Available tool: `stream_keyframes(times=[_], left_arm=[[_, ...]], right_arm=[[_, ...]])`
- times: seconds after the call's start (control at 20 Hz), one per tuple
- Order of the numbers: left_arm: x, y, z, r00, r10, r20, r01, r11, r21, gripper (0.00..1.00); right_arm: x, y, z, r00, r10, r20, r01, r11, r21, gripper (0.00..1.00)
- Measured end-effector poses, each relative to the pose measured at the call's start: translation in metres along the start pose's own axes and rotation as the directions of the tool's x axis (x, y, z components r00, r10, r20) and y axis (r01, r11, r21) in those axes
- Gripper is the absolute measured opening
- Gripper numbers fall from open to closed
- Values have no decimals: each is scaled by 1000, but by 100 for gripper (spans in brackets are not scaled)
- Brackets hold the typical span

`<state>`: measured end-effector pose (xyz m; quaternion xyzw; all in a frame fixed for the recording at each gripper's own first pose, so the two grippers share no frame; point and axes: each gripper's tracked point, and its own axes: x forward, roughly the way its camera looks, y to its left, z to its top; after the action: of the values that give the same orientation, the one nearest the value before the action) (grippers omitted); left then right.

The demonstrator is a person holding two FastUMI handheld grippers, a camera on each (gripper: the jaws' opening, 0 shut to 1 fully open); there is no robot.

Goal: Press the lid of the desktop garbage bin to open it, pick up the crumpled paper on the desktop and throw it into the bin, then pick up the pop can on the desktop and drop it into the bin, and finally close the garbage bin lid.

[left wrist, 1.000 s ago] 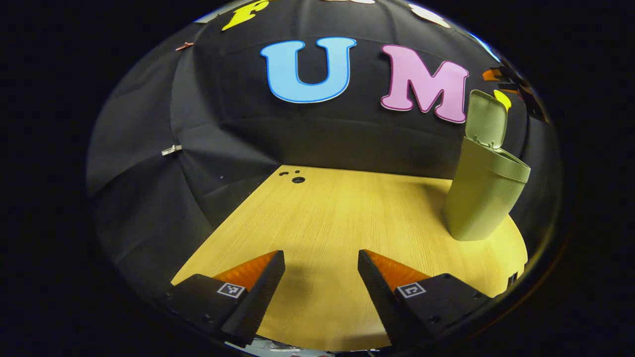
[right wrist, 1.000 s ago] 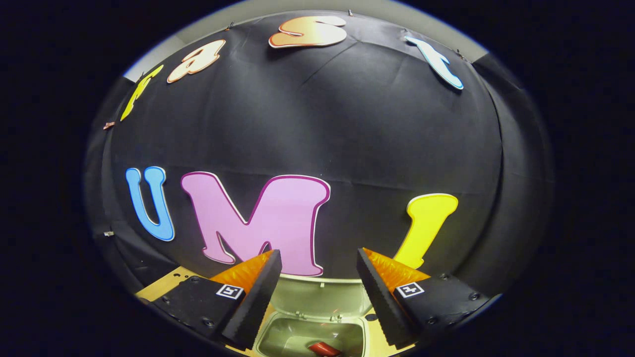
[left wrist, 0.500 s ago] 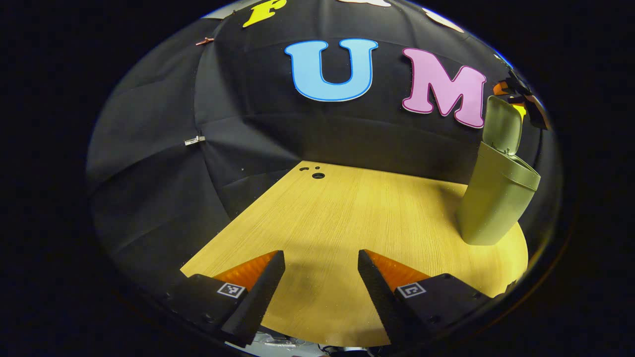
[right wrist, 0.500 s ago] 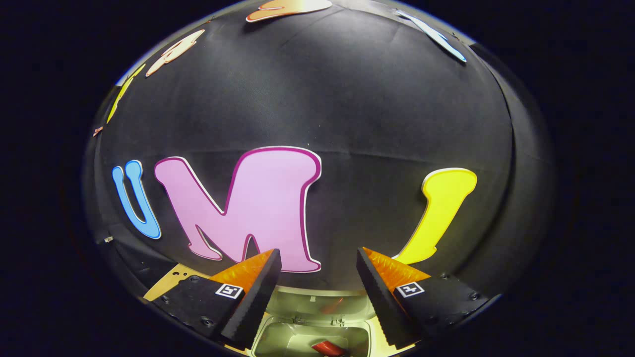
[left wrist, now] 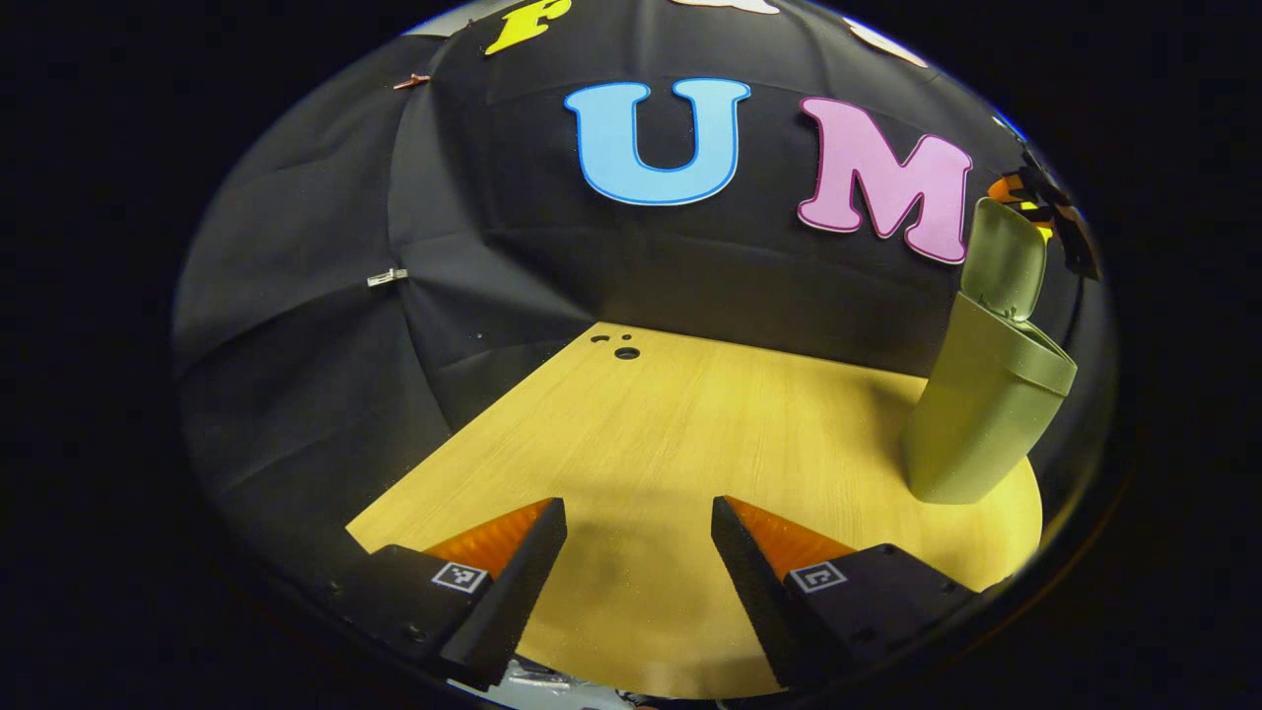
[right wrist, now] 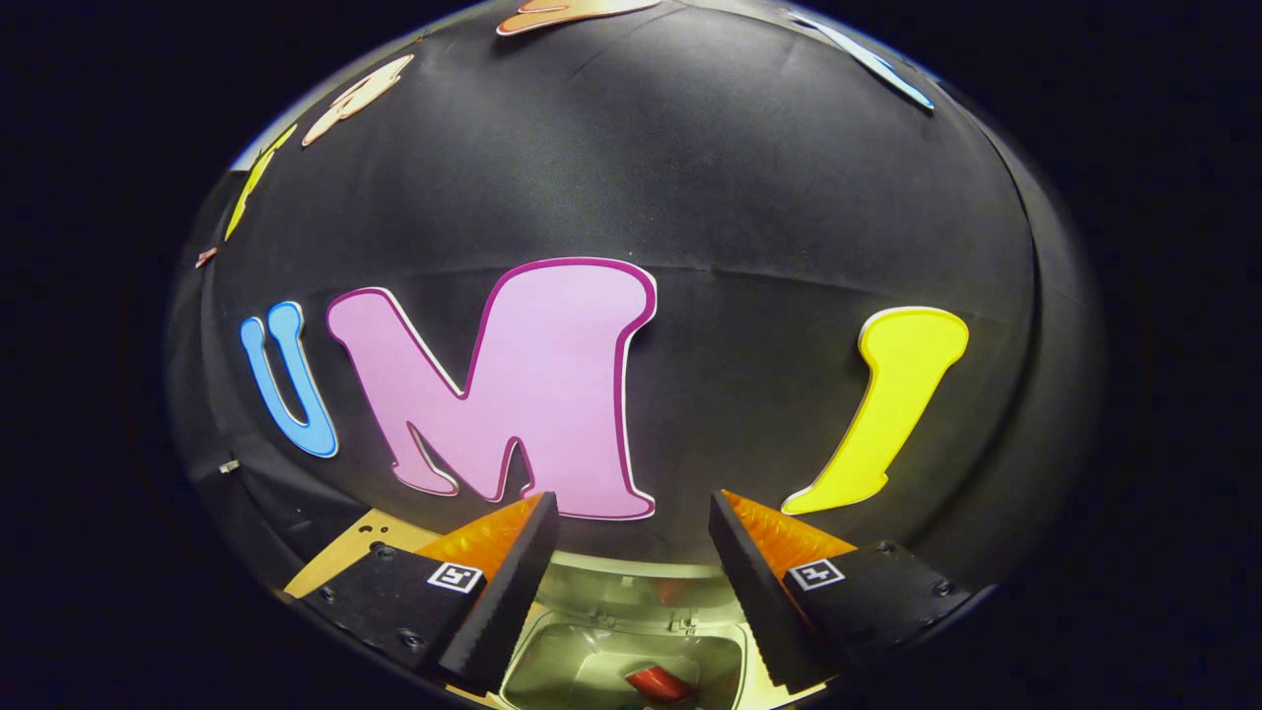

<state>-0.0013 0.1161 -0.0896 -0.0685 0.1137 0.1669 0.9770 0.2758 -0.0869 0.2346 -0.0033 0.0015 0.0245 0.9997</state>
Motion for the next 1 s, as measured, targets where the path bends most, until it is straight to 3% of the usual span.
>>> stream_keyframes(times=[0.25, 0.6, 1.0], left_arm=[[3, -36, 0, 994, -110, -3, 110, 992, 63, 95], [-2, -46, -9, 967, -254, -24, 255, 958, 132, 95], [-7, -16, -15, 956, -295, -1, 290, 939, 182, 95]], right_arm=[[-28, 3, -17, 1000, -9, -11, 9, 1000, 15, 96], [-76, 10, -74, 995, -81, -66, 83, 996, 24, 97], [-108, 14, -151, 979, -152, -135, 154, 988, 8, 97]])
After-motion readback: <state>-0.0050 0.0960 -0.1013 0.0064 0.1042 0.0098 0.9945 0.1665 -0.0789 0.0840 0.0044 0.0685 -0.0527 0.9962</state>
